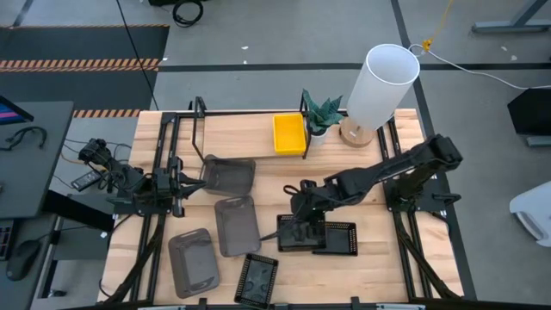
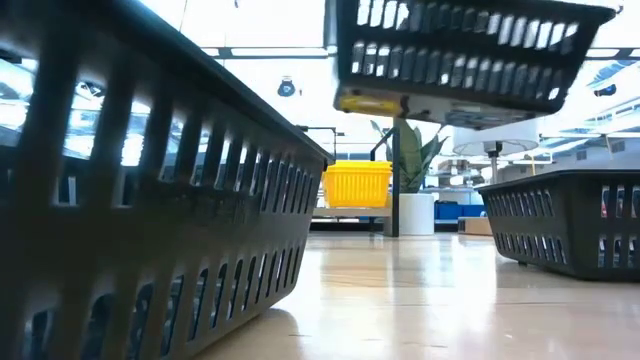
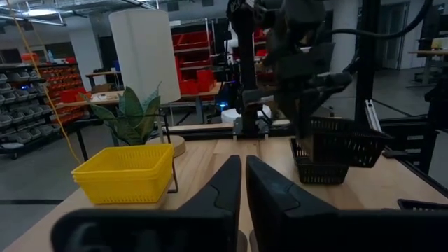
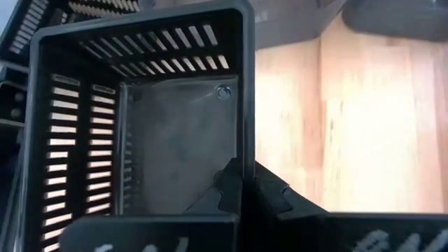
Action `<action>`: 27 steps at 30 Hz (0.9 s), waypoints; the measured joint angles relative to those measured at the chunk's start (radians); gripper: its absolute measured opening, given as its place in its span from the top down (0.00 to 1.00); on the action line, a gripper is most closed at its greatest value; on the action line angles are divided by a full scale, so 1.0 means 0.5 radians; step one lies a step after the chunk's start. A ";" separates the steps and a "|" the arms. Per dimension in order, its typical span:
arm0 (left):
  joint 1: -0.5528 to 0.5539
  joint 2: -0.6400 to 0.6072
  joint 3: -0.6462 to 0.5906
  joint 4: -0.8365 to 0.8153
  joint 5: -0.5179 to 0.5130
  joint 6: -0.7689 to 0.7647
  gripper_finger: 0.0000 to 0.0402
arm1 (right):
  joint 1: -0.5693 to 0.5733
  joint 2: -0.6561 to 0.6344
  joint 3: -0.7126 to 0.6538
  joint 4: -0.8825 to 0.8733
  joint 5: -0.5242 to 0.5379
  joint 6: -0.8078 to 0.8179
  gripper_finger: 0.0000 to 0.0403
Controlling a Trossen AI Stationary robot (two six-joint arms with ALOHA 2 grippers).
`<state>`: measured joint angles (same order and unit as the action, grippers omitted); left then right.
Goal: Stack baskets on shelf by color
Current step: Stack the top left black basket on top of the top right black basket
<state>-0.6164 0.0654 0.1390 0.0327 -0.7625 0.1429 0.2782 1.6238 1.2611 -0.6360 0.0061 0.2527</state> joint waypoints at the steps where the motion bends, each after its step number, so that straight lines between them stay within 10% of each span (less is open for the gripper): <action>1: 0.000 0.000 0.000 0.001 -0.001 0.000 0.93 | 0.016 -0.008 0.001 -0.028 -0.001 0.019 0.98; 27: 0.000 0.000 0.000 0.000 -0.001 0.001 0.91 | 0.397 -0.023 -0.002 -0.657 0.316 0.392 0.97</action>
<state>-0.6163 0.0654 0.1390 0.0326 -0.7628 0.1432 0.4767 1.6122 1.2602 -0.9645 0.1642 0.4487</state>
